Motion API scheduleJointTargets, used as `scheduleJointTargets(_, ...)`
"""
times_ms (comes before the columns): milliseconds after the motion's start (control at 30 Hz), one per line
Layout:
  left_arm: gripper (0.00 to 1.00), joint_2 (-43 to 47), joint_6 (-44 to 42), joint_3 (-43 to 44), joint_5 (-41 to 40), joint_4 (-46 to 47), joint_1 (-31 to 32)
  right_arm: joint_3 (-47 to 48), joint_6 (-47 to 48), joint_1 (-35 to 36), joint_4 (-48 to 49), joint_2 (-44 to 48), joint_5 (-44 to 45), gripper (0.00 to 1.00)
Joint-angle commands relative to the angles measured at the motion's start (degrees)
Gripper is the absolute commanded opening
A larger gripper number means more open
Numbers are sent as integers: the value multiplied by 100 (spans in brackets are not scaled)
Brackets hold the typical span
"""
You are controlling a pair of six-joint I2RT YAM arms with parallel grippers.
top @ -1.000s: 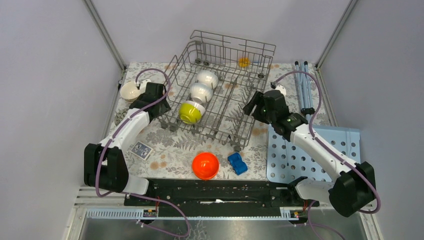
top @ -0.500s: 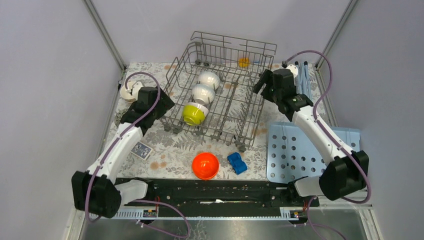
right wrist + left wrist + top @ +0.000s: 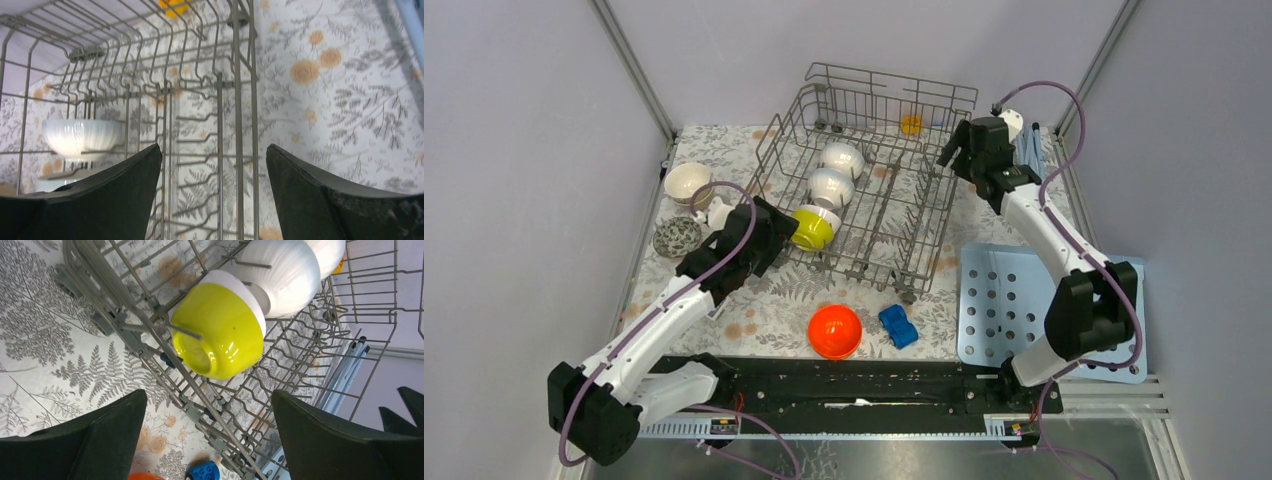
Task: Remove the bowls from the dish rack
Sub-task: Adjust the dish rack at the center of the board.
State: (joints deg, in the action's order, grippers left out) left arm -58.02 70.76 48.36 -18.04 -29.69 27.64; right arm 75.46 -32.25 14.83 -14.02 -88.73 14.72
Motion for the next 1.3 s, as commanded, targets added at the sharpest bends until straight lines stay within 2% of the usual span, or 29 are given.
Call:
scheduleJointTargets(0, 98, -90, 1035, -25, -494, -168, 354, 466, 611, -125, 516, -390, 358, 83)
scheduleJointTargets(200, 95, -555, 958, -30, -483, 121, 534, 1144, 1047, -233, 552, -1141, 432, 80)
scheduleJointTargets(467, 75, -900, 631, -55, -587, 606, 542, 2655, 1234, -425, 70, -2411, 431, 73)
scheduleJointTargets(667, 63, -1147, 410, -13, -616, 766, 544, 3481, 1035, -601, -453, -3199, 248, 56)
scheduleJointTargets(800, 50, -1179, 255, -24, -654, 868, 541, 3622, 904, -647, -610, -3380, 112, 46)
scheduleJointTargets(1000, 22, -1038, 3, -125, -744, 1113, 540, 3546, 661, -671, -679, -3322, -146, 26)
scheduleJointTargets(1167, 2, -1009, -308, -29, -912, 1147, 541, 3265, 540, -673, -572, -3045, -283, 0)
scheduleJointTargets(1267, 0, -1005, -514, 90, -1036, 1149, 517, 3145, 473, -679, -557, -2896, -326, 0)
